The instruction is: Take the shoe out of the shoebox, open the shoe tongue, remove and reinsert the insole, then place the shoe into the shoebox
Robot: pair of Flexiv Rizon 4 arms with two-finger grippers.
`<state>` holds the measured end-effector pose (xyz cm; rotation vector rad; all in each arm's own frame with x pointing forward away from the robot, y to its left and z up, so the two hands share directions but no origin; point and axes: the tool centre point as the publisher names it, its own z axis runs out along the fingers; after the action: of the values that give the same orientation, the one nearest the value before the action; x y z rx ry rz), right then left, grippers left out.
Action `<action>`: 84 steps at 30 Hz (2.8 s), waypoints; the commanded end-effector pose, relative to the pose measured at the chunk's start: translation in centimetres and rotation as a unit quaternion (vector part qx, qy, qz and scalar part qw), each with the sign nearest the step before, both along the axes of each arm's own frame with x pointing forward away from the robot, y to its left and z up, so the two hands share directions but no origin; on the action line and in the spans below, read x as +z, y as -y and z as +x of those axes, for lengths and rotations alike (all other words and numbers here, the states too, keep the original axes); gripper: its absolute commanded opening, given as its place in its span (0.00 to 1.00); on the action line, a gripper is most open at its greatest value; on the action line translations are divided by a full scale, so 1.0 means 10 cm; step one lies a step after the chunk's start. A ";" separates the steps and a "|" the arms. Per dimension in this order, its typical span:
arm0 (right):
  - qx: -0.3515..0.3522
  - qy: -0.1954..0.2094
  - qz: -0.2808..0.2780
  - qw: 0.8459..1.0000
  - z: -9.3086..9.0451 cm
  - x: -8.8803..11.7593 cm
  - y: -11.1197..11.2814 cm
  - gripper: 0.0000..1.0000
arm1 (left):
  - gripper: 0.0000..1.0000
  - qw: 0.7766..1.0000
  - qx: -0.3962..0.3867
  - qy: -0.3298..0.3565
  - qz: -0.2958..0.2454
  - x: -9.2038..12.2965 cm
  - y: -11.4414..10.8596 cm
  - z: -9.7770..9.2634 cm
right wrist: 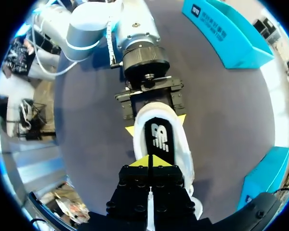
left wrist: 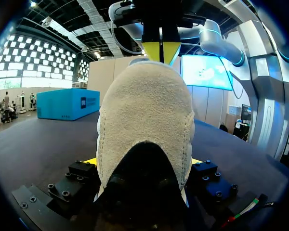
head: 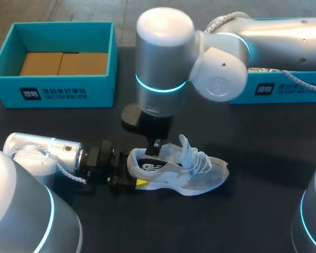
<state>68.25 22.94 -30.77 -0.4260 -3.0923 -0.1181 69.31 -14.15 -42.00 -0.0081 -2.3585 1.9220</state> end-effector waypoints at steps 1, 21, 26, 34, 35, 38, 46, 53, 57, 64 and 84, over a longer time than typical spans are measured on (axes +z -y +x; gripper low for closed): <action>0.016 0.006 -0.011 1.000 0.05 -0.17 -0.06 0.00 | 0.00 1.000 0.001 0.001 0.000 -0.04 -0.01 0.02; 0.034 0.040 -0.013 0.999 0.06 -0.65 0.05 0.00 | 0.00 1.000 0.001 0.001 0.000 -0.04 -0.01 0.02; 0.039 0.047 -0.019 0.998 0.09 -0.67 0.13 0.00 | 0.00 1.000 0.001 0.001 0.000 -0.04 -0.01 0.02; 0.041 0.055 -0.023 0.997 0.17 -0.65 0.25 0.00 | 0.00 1.000 0.001 0.001 0.000 -0.04 -0.01 0.02; 0.041 0.055 -0.023 0.997 0.17 -0.65 0.25 0.00 | 0.00 1.000 0.001 0.001 0.000 -0.04 -0.01 0.02; 0.041 0.053 -0.027 0.997 0.19 -0.65 0.28 0.00 | 0.00 1.000 0.001 0.001 0.000 -0.04 -0.01 0.02; 0.033 0.055 -0.030 0.997 0.22 -0.66 0.36 0.00 | 0.00 1.000 0.001 0.001 0.000 -0.04 -0.01 0.02; 0.022 0.055 -0.036 0.998 0.21 -0.66 0.47 0.00 | 0.00 1.000 0.001 0.001 0.000 -0.04 -0.01 0.02; 0.018 0.054 -0.032 0.998 0.21 -0.70 0.52 0.00 | 0.00 1.000 0.001 0.001 0.000 -0.04 -0.01 0.02; 0.014 0.056 -0.027 0.998 0.22 -0.78 0.57 0.00 | 0.00 1.000 0.001 0.001 0.000 -0.04 -0.01 0.02; 0.000 0.048 -0.028 0.998 0.28 -0.90 0.59 0.18 | 0.00 1.000 0.001 0.001 0.000 -0.04 -0.01 0.02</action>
<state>71.09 17.05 -39.60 -0.4310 -3.1983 -0.0537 69.32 -14.17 -41.99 -0.0080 -2.3582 1.9223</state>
